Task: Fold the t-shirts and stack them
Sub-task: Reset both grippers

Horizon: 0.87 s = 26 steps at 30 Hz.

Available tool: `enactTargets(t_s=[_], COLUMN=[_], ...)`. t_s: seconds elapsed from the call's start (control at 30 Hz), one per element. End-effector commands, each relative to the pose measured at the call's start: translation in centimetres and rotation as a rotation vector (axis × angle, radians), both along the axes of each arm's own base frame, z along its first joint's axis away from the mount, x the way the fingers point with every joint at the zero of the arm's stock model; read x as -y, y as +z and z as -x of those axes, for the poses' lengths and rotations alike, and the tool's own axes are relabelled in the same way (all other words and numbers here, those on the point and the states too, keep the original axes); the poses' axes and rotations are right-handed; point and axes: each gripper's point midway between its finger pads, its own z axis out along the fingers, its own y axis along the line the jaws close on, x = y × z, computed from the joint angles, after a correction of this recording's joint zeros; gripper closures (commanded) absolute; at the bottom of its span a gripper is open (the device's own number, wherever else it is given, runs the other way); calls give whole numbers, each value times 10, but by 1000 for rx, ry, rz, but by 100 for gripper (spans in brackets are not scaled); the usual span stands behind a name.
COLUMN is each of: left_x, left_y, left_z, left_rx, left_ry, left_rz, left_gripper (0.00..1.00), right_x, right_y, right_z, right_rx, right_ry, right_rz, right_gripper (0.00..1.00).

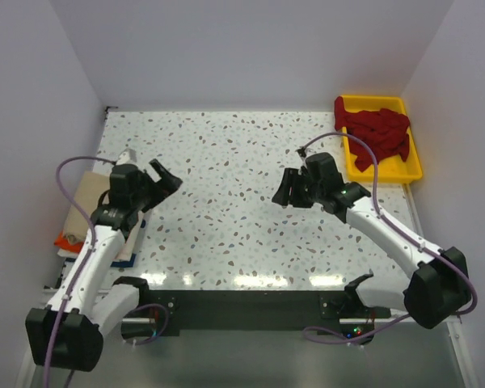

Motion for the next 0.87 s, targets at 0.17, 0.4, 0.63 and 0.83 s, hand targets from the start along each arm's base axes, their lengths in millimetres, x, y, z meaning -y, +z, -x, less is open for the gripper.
enactTargets(t_s=[0.17,0.4,0.63,0.83], left_x=[115,176,212,218], left_y=[2,16,9,16], left_z=[-3,-4,1,-5], left_rx=[102,153,140,162], left_ry=[-276,-438,-554,-596], left_rz=[-26,-67,-69,-101], left_gripper=[0,0,0,0], right_x=[12,25,34,42], right_y=[36,53,47,40], right_z=[-6,-4,-7,-6], right_rx=[159,241,241,234], right_ry=[-45,-94,-131,-162], right_rz=[-11,-12,24,54], right_gripper=[41,34,31,32])
